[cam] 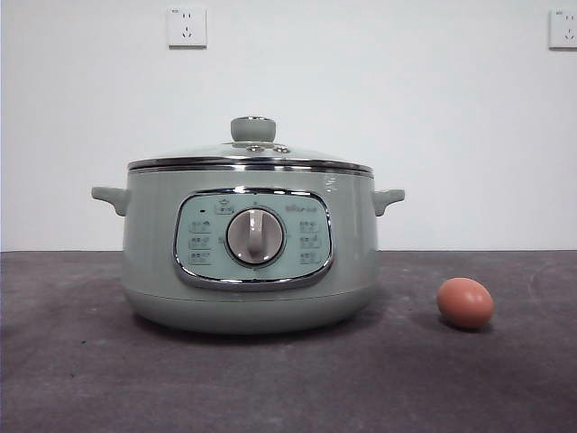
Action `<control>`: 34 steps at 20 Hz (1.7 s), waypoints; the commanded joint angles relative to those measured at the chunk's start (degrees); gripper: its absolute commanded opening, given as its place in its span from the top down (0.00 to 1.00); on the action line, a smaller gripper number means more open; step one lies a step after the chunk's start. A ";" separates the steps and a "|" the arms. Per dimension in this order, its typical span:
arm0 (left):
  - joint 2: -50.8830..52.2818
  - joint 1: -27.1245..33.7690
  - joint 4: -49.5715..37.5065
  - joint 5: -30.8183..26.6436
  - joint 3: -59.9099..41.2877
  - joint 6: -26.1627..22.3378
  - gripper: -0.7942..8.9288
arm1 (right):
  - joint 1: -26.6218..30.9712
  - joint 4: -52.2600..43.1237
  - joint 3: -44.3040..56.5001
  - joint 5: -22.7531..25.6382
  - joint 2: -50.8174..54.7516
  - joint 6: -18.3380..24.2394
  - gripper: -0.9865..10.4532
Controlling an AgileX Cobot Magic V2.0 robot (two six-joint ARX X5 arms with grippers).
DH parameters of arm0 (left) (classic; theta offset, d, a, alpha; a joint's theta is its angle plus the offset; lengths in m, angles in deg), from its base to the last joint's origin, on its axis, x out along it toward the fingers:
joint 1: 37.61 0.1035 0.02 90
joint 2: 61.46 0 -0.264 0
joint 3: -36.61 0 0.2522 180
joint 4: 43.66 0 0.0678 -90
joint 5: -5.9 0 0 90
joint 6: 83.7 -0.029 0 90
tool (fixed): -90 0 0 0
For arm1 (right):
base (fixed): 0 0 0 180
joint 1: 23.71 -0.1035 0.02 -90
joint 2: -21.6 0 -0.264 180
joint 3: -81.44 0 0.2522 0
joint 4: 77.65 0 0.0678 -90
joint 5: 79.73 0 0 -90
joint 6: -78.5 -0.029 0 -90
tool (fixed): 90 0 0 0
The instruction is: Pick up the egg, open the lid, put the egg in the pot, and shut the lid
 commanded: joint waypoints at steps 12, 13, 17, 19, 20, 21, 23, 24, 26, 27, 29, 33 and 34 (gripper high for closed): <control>-8.11 0.15 15.78 13.51 17.40 -6.08 0.92 | -0.17 30.60 -27.28 -6.16 -17.05 13.38 0.92; -8.96 0.15 17.49 14.73 18.67 -7.06 0.92 | -0.17 33.42 -29.35 -6.19 -18.49 15.12 0.92; -12.55 0.15 25.00 18.86 23.96 -11.45 0.92 | -0.17 44.44 -37.57 -6.34 -24.55 21.88 0.92; -14.32 0.15 29.14 20.70 26.53 -13.79 0.92 | -0.17 49.31 -41.05 -6.97 -27.17 23.76 0.92; -15.12 0.13 31.21 21.73 27.78 -14.80 0.92 | -0.17 50.95 -42.16 -7.69 -28.26 24.68 0.92; -15.76 0.09 33.05 22.25 28.83 -15.76 0.92 | -0.17 53.22 -43.69 -8.81 -29.33 25.33 0.92; -17.14 0.04 38.32 22.97 31.56 -17.92 0.92 | -0.22 57.02 -46.01 -9.09 -31.17 25.46 0.92; -17.53 0.04 40.54 23.54 32.54 -18.78 0.92 | -0.22 58.31 -46.51 -9.11 -31.56 25.46 0.92; -17.66 0.04 42.69 23.28 33.46 -18.99 0.92 | -0.20 59.54 -46.58 -9.01 -31.69 25.44 0.92; -17.66 0.07 42.69 23.30 33.46 -18.97 0.92 | -0.20 59.56 -46.58 -9.03 -31.67 25.42 0.91; -17.66 0.07 42.60 23.28 33.46 -18.73 0.91 | -0.20 59.56 -46.58 -9.01 -31.67 25.00 0.91; -17.66 0.07 42.40 23.08 33.46 -16.81 0.27 | -0.20 59.54 -46.58 -9.01 -31.67 21.81 0.47; -17.66 0.07 42.40 23.19 33.46 -16.81 0.27 | -0.20 59.54 -46.58 -8.98 -31.67 21.79 0.38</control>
